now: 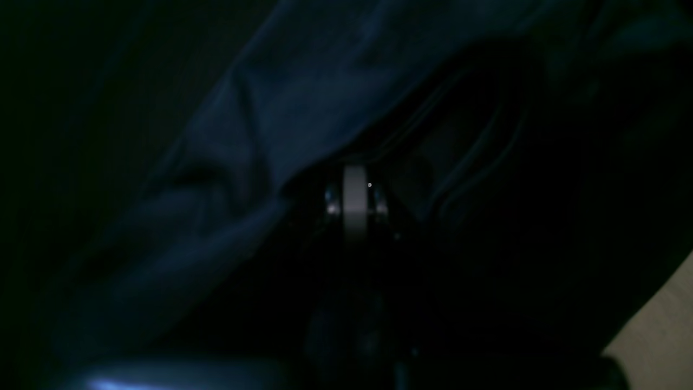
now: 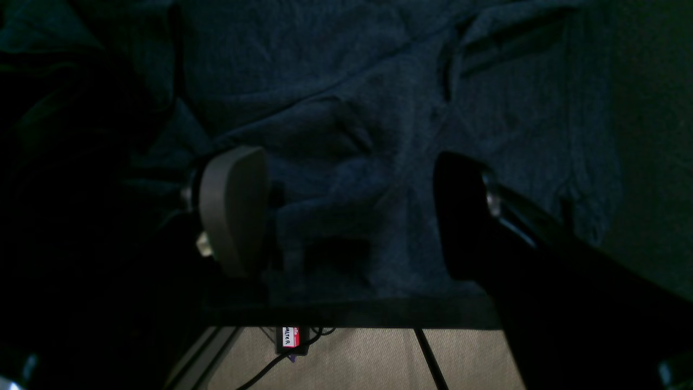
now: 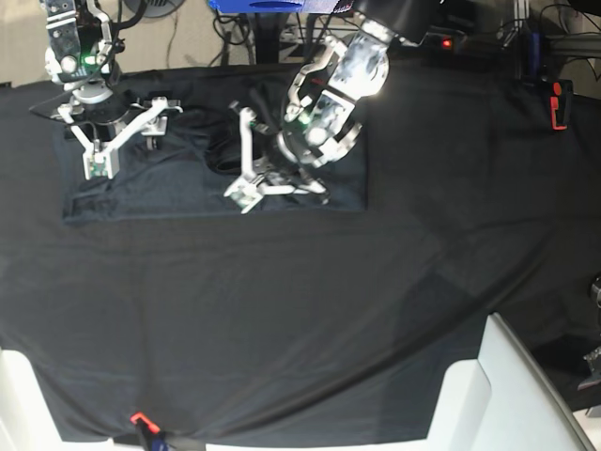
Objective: Fold the T-shirt properly
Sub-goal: 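Press and smooth the folded shirt's middle with the left gripper, then withdraw the left gripper and flatten the shirt edge with the right gripper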
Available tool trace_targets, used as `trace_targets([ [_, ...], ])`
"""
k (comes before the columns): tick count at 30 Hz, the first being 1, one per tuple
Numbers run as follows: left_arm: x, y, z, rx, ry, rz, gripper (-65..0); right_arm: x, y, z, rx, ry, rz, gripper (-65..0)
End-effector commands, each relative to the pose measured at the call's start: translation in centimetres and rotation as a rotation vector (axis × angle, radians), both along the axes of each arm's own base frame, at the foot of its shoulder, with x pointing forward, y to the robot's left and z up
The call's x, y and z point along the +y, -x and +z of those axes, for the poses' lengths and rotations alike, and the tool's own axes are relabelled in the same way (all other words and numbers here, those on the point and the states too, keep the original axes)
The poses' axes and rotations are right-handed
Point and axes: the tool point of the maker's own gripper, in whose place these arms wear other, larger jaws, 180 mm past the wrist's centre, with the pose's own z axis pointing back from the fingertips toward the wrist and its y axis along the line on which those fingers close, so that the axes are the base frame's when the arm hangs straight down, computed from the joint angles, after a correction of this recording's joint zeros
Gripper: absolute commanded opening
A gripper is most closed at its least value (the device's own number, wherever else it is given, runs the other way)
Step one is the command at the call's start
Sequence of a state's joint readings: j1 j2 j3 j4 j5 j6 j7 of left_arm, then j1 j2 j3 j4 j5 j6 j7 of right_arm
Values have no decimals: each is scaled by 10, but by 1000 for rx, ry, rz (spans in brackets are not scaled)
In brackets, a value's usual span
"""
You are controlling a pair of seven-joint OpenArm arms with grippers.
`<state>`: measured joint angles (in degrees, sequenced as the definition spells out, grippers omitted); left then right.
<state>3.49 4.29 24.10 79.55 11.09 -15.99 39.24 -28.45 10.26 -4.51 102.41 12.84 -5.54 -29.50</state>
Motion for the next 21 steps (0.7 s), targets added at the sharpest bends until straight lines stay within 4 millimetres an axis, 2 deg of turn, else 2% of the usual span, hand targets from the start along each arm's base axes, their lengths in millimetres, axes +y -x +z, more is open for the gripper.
trace_targets([
  [1, -10, -14, 12, -39, 32, 4, -650, -2, -7, 8, -40, 7, 5, -203],
  [4, -13, -24, 9, -35, 21, -3, -650, -2, -7, 8, -40, 7, 5, -203],
  [8, -28, -28, 5, -32, -1, -68, -650, -2, -7, 8, -38, 8, 3, -203],
  [11, -47, -34, 12, -42, 19, -90, -650, -2, -7, 8, -38, 7, 5, -203],
  [14, -57, -44, 21, -86, 57, -99, -650, -2, -7, 8, -40, 7, 5, -203],
  [18, -60, -49, 29, -112, 74, -99, -650, -2, -7, 8, -40, 9, 5, -203],
  [21, -59, -41, 32, -113, 91, -88, -650, -1, -5, 8, -37, 9, 12, -203],
])
